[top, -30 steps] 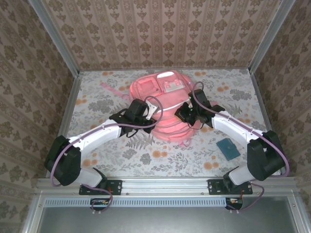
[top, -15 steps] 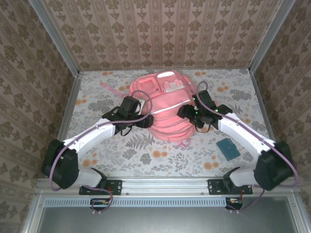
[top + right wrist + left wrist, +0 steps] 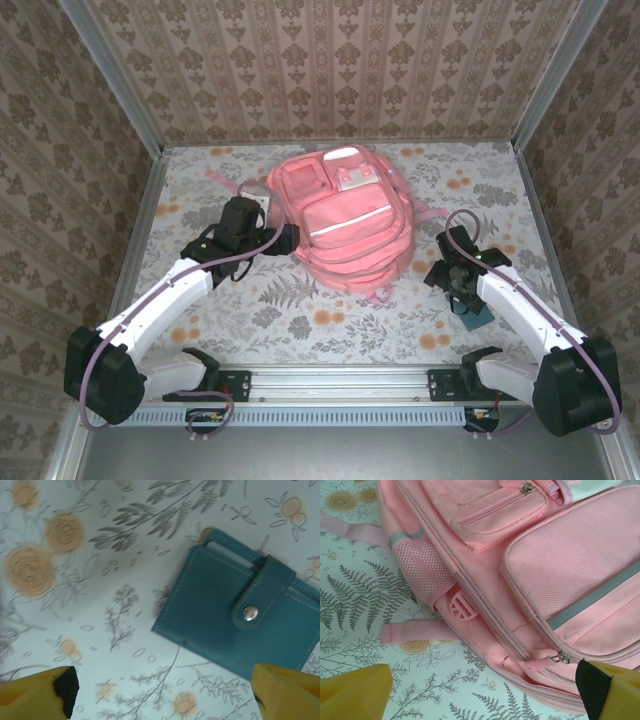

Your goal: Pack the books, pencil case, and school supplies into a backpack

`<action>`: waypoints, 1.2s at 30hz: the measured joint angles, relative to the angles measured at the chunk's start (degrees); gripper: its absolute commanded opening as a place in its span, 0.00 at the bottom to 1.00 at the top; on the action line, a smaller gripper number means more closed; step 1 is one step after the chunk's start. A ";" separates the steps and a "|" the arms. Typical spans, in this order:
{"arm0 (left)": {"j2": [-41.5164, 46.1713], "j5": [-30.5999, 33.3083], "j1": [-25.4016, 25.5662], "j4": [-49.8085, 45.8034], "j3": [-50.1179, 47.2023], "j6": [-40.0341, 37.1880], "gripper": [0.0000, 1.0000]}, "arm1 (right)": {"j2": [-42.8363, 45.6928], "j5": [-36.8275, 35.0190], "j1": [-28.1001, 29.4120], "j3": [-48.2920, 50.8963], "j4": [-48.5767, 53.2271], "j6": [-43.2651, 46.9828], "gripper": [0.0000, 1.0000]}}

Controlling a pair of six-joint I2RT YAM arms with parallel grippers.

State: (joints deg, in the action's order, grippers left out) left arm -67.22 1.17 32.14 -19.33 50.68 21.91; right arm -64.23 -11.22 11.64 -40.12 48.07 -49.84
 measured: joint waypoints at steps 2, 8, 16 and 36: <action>0.00 0.00 -0.04 -0.26 -0.17 0.00 0.97 | -0.66 0.98 -2.49 1.25 -1.70 1.18 0.91; 0.00 -0.09 -0.35 -1.01 -0.26 0.46 0.98 | -6.80 7.32 -6.03 2.56 -8.66 4.44 0.90; -0.11 -0.94 -0.42 -1.05 -0.31 1.09 0.98 | -12.31 20.35 -6.23 2.60 -24.04 4.57 0.84; -0.42 -2.93 -0.42 -1.33 -0.28 1.49 0.99 | -26.69 13.84 -11.37 -10.73 -18.53 19.12 1.00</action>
State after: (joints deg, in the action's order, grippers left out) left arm -67.64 -1.76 31.73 -20.67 50.39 23.40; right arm -90.91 2.61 0.27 -50.85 29.54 -30.72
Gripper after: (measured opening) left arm 0.990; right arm 0.994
